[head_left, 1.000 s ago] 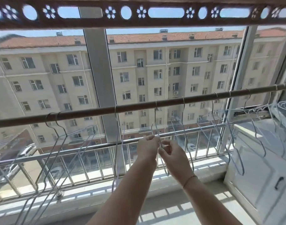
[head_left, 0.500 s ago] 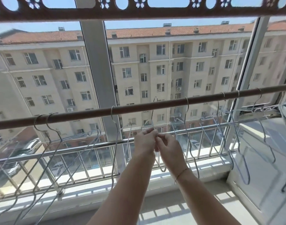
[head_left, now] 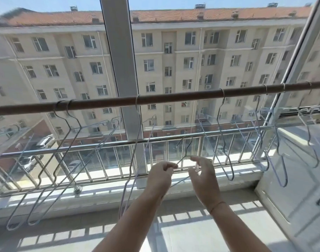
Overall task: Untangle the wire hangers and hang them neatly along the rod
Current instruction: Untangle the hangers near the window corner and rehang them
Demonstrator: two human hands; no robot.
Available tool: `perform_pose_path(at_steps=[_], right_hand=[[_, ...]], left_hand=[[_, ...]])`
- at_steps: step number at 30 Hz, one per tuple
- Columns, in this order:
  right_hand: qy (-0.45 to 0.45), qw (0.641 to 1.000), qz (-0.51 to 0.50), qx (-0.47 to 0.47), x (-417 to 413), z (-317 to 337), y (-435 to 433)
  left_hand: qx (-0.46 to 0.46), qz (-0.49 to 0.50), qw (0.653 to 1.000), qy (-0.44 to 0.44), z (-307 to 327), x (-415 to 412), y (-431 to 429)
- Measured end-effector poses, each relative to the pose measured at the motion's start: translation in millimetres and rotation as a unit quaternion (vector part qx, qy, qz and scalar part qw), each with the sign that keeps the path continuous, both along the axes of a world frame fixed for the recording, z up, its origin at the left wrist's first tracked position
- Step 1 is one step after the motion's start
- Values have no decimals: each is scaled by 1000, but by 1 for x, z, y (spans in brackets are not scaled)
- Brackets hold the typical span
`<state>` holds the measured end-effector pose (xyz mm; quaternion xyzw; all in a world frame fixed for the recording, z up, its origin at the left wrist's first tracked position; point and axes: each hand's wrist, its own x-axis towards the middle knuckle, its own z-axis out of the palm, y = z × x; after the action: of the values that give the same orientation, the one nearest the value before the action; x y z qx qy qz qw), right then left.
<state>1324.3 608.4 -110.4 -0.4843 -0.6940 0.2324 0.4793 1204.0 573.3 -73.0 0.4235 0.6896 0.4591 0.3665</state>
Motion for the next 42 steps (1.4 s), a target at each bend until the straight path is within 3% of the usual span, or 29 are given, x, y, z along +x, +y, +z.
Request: perform_pose_path(at_steps=[5, 8, 13, 17, 20, 23, 26, 28, 33, 42], right_hand=[[-41, 997, -52, 27, 14, -15, -13], [-128, 986, -96, 45, 25, -18, -17], [-194, 975, -100, 40, 43, -16, -33], [-73, 992, -1, -101, 54, -7, -50], [22, 983, 52, -175, 54, 10, -59], [81, 980, 73, -165, 47, 28, -59], [137, 977, 86, -141, 36, 50, -55], [157, 976, 102, -112, 27, 67, -49], [182, 972, 130, -69, 2, 91, -31], [217, 960, 170, -57, -20, 90, -28]], left_hand=[[6, -24, 997, 75, -23, -12, -8], [23, -28, 993, 112, -32, -16, -8], [57, -36, 991, 118, -38, -9, -2], [102, -29, 986, 130, -33, 6, 0], [154, 49, 973, 166, -24, 16, -1], [196, 80, 975, 65, 0, 30, -11], [154, 4, 979, -132, 33, 41, -20], [153, -29, 967, -200, 53, 44, -21], [162, -14, 949, -271, 83, 34, -9], [177, -5, 939, -297, 90, 13, -9]])
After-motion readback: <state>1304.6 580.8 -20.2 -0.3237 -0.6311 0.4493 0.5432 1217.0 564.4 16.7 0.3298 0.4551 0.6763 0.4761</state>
